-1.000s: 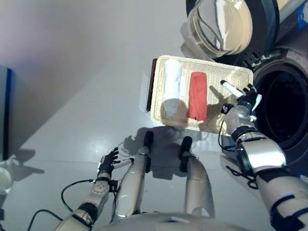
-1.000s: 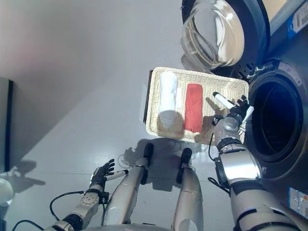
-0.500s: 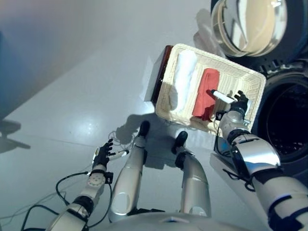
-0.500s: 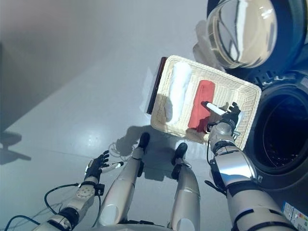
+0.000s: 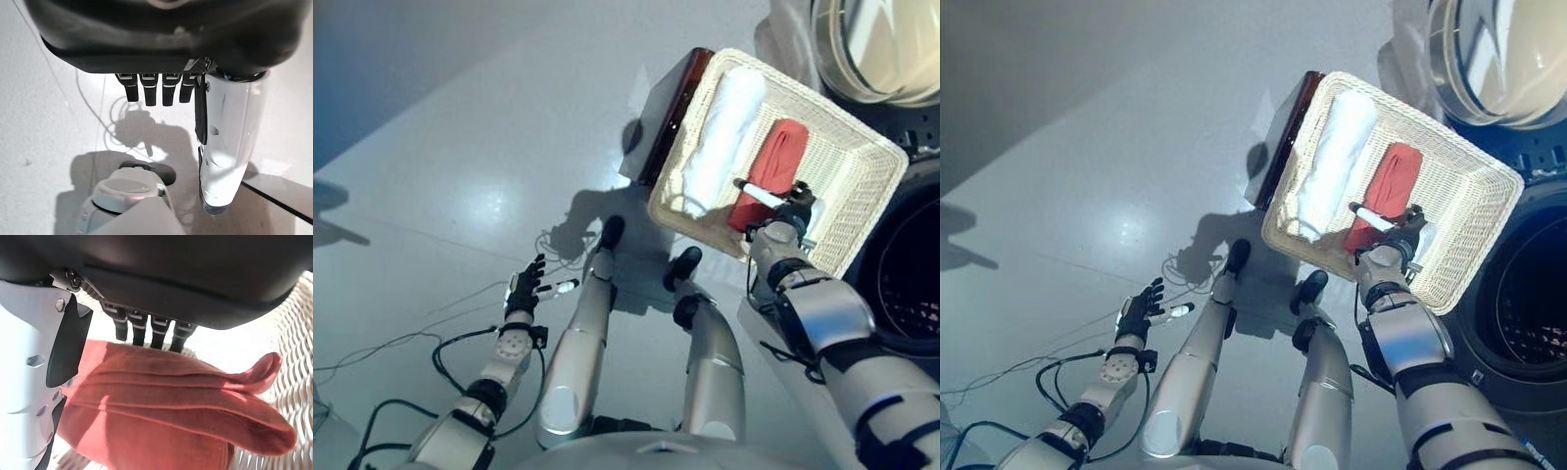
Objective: Pick up the clothes and place them into the washing machine
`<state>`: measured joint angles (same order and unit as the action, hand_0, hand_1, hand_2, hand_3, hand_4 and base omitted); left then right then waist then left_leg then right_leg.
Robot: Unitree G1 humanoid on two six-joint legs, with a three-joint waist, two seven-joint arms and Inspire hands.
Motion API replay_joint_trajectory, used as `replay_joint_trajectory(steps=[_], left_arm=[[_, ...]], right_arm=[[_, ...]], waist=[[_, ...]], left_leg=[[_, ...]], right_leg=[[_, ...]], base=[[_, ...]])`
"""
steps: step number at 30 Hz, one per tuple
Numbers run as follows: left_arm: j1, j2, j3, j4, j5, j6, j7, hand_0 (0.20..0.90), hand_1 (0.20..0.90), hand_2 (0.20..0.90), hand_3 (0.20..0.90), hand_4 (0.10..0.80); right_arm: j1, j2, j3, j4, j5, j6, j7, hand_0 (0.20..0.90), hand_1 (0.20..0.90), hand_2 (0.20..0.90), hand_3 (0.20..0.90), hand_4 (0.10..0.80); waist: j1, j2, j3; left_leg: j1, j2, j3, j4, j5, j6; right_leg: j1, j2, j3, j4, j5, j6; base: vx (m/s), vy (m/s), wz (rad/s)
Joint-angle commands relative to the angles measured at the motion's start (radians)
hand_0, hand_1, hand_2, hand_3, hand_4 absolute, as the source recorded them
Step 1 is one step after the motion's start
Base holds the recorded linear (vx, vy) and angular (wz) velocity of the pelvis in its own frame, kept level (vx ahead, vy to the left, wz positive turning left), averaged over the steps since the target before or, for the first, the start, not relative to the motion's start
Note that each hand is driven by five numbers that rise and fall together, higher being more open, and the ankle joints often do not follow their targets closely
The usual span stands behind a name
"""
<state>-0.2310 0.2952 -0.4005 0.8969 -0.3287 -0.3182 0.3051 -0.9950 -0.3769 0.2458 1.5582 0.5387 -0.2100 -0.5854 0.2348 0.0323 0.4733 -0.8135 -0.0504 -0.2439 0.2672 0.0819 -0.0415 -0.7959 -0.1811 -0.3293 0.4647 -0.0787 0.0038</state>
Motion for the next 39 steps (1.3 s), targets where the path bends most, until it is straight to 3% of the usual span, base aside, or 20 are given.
replay_joint_trajectory(steps=[1,2,7,21,24,27,33,34,36,37,39], left_arm=[[0.033,0.052,0.024,-0.04,-0.006,-0.034,0.051,0.9,0.9,0.9,0.9,0.8],[0.033,0.05,0.02,-0.052,-0.006,-0.032,0.056,0.9,0.9,0.9,0.9,0.8],[0.048,0.047,0.007,-0.08,-0.005,-0.032,0.07,0.9,0.9,0.9,0.9,0.8],[0.071,0.031,-0.012,-0.053,-0.009,-0.026,0.074,0.9,0.9,0.9,0.9,0.8],[0.078,0.025,0.0,-0.023,-0.018,-0.028,0.072,0.9,0.9,0.9,0.9,0.8],[0.09,0.021,0.015,-0.003,-0.027,-0.029,0.057,0.9,0.9,0.9,0.9,0.8],[0.131,0.0,0.036,0.029,-0.068,-0.033,0.021,0.9,0.9,0.9,0.9,0.8],[0.132,-0.007,0.031,0.035,-0.075,-0.031,0.014,0.9,0.9,0.9,0.9,0.8],[0.131,-0.024,0.03,0.054,-0.09,-0.036,0.007,0.9,0.9,0.9,0.9,0.8],[0.133,-0.032,0.026,0.058,-0.097,-0.04,0.005,0.9,0.9,0.9,0.9,0.8],[0.136,-0.042,0.019,0.069,-0.102,-0.042,-0.004,0.9,0.9,0.9,0.9,0.8]], right_arm=[[-0.044,-0.064,0.045,-0.002,-0.085,0.036,0.013,0.524,0.524,0.524,0.524,0.531],[-0.053,-0.071,0.046,0.011,-0.096,0.05,0.005,0.2,0.2,0.2,0.2,0.3],[-0.071,-0.089,0.051,0.02,-0.134,0.07,-0.018,0.2,0.2,0.2,0.2,0.3],[0.006,-0.135,-0.01,-0.023,-0.11,0.043,-0.049,0.2,0.2,0.2,0.2,0.3],[0.053,-0.159,-0.085,-0.044,-0.014,-0.002,-0.044,0.2,0.2,0.2,0.2,0.3],[0.136,-0.163,-0.204,-0.129,0.2,-0.109,0.011,0.2,0.2,0.2,0.2,0.3],[0.293,-0.066,-0.383,-0.327,0.508,-0.279,0.095,0.2,0.2,0.2,0.2,0.3],[0.3,-0.064,-0.4,-0.323,0.522,-0.287,0.098,0.2,0.2,0.2,0.2,0.3],[0.319,-0.046,-0.446,-0.366,0.582,-0.325,0.114,0.2,0.2,0.2,0.2,0.3],[0.326,-0.041,-0.477,-0.39,0.595,-0.352,0.105,0.2,0.2,0.2,0.2,0.3],[0.324,-0.054,-0.51,-0.396,0.611,-0.372,0.106,0.2,0.2,0.2,0.2,0.3]], waist=[[0.045,0.05,0.015],[0.049,0.056,0.018],[0.059,0.077,0.028],[0.001,0.074,0.008],[-0.019,0.076,-0.007],[-0.046,0.078,-0.028],[-0.105,0.079,-0.064],[-0.109,0.086,-0.063],[-0.12,0.096,-0.084],[-0.125,0.105,-0.084],[-0.13,0.119,-0.099]], left_leg=[[-0.093,-0.058,0.051,0.07,-0.035,-0.016],[-0.101,-0.062,0.051,0.072,-0.035,-0.014],[-0.115,-0.07,0.051,0.072,-0.031,-0.011],[-0.061,-0.06,0.091,0.056,-0.041,-0.002],[-0.043,-0.058,0.103,0.058,-0.048,0.001],[-0.016,-0.052,0.111,0.053,-0.056,0.002],[0.037,-0.04,0.14,0.046,-0.068,0.008],[0.034,-0.04,0.149,0.046,-0.043,0.012],[0.057,-0.04,0.148,0.043,-0.074,0.012],[0.056,-0.042,0.158,0.038,-0.045,0.015],[0.067,-0.043,0.162,0.034,-0.047,0.016]], right_leg=[[0.025,0.002,0.041,-0.077,0.028,0.032],[0.018,-0.001,0.042,-0.072,0.025,0.031],[-0.001,-0.009,0.046,-0.059,0.019,0.029],[0.033,-0.006,0.1,-0.098,0.052,0.037],[0.047,-0.001,0.117,-0.108,0.056,0.038],[0.066,0.002,0.131,-0.115,0.056,0.041],[0.105,0.014,0.17,-0.137,0.06,0.044],[0.101,0.011,0.165,-0.141,0.084,0.037],[0.118,0.015,0.185,-0.144,0.058,0.046],[0.116,0.013,0.18,-0.152,0.085,0.04],[0.123,0.012,0.187,-0.156,0.084,0.041]], base=[[0.002,0.039,0.23],[0.01,0.056,0.22],[0.014,0.032,0.11],[-0.001,0.031,-0.08],[0.007,0.015,-0.12],[0.026,0.018,-0.13],[0.005,0.053,-0.23],[-0.082,0.069,-0.41],[0.029,0.037,-0.34],[0.032,0.039,-0.13],[-0.023,0.042,-0.04]])
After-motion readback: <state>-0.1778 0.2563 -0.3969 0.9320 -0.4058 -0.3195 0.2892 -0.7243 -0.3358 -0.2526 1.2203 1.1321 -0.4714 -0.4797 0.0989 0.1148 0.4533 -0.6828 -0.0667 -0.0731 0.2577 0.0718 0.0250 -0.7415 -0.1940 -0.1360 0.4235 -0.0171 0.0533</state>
